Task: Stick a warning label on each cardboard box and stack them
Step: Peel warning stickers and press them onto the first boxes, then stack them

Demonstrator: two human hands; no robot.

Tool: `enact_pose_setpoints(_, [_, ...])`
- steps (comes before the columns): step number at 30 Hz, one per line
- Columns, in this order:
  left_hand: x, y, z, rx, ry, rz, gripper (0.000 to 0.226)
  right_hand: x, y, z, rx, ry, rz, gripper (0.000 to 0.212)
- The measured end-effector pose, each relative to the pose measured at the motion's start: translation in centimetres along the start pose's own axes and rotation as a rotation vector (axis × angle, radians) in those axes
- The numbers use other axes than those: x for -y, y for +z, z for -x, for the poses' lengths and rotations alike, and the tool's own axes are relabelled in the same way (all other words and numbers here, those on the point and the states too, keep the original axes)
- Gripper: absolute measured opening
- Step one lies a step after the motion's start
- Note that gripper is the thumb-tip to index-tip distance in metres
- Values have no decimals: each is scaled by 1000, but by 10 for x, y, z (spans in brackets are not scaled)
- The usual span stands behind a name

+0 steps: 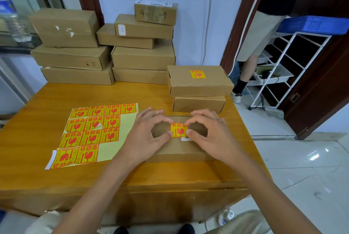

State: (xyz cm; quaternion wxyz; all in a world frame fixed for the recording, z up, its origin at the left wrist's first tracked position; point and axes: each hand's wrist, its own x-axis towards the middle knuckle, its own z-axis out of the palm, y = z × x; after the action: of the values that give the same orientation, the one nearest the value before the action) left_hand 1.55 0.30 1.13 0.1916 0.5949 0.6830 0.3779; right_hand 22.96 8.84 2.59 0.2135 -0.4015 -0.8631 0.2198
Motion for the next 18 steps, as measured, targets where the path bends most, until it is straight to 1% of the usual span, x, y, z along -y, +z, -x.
enact_pose_setpoints(5, [1, 2, 2, 36, -24, 47, 33, 2, 0, 0, 8, 14, 11, 19])
enact_pose_setpoints(9, [2, 3, 2, 57, -44, 76, 34, -3, 5, 4, -31, 46, -42, 23])
enact_pose_setpoints(14, [2, 6, 2, 51, -69, 97, 33, -5, 11, 8, -86, 78, -113, 29])
enact_pose_setpoints(18, [4, 8, 2, 32, -74, 118, 32, -7, 11, 11, -86, 59, -116, 32])
